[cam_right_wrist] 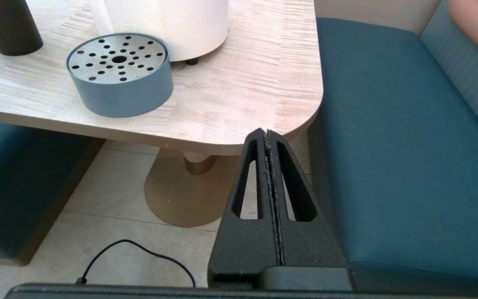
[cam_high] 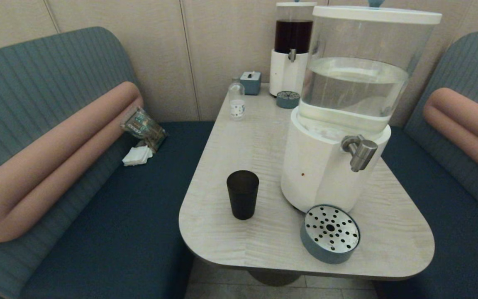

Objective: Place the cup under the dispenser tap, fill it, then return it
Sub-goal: Pick up the cup

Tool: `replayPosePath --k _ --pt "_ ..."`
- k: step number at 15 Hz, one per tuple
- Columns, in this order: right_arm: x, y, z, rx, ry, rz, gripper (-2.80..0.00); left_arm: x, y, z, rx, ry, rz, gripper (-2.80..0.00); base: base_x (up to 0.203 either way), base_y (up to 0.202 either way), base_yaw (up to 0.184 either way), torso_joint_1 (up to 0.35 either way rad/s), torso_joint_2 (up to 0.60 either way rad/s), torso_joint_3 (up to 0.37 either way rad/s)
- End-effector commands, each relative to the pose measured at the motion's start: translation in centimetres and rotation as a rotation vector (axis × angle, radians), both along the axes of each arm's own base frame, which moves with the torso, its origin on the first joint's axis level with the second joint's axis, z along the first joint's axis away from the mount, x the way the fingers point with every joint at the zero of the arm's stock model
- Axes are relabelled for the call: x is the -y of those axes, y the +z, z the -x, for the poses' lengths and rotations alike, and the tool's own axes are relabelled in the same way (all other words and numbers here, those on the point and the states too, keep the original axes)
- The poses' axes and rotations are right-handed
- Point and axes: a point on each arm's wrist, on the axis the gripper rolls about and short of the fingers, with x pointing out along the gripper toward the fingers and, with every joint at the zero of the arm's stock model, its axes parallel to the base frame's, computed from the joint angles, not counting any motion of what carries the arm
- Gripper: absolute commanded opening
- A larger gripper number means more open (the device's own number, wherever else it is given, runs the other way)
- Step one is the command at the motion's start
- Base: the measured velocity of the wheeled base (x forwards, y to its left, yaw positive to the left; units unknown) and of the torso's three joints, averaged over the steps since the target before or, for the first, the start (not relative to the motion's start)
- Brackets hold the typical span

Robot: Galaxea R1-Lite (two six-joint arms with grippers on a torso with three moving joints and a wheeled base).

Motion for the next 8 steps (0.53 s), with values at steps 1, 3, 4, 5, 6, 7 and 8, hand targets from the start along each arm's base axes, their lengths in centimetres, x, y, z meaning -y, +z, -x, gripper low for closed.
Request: replayPosePath --k 1,3,4,5,6,7,8 --pt "0.00 0.00 0.01 0.003 -0.001 0.000 -2.80 0.00 0.01 0.00 0.001 0.001 0.003 -2.80 0.000 0.000 0.000 0.000 0.00 0.000" --pt "0.00 0.02 0.01 0.004 -0.001 0.000 -2.80 0.00 -0.01 0.00 -0.001 0.000 -0.002 -2.80 0.000 0.000 0.000 0.000 0.00 0.000" --pt "0.00 0.03 0.02 0.006 0.003 0.000 -2.80 0.00 0.00 0.00 0.000 -0.001 -0.015 -2.80 0.000 0.000 0.000 0.000 0.00 0.000" --pt "0.00 0.03 0.02 0.006 0.003 -0.001 -2.80 0.00 0.01 0.00 0.000 -0.002 -0.020 -2.80 0.000 0.000 0.000 0.000 0.00 0.000" --pt "0.00 0.03 0.02 0.006 0.001 -0.007 -2.80 0.01 0.03 0.01 0.000 -0.004 -0.025 -2.80 0.000 0.000 0.000 0.000 0.00 0.000" --pt "0.00 0.03 0.02 0.006 0.001 -0.009 -2.80 0.00 0.06 0.03 0.000 0.000 -0.027 -2.80 0.000 0.000 0.000 0.000 0.00 0.000" --pt "0.00 0.03 0.02 0.006 0.001 -0.009 -2.80 0.01 0.27 0.08 0.006 -0.001 -0.032 -2.80 0.000 0.000 0.000 0.000 0.00 0.000"
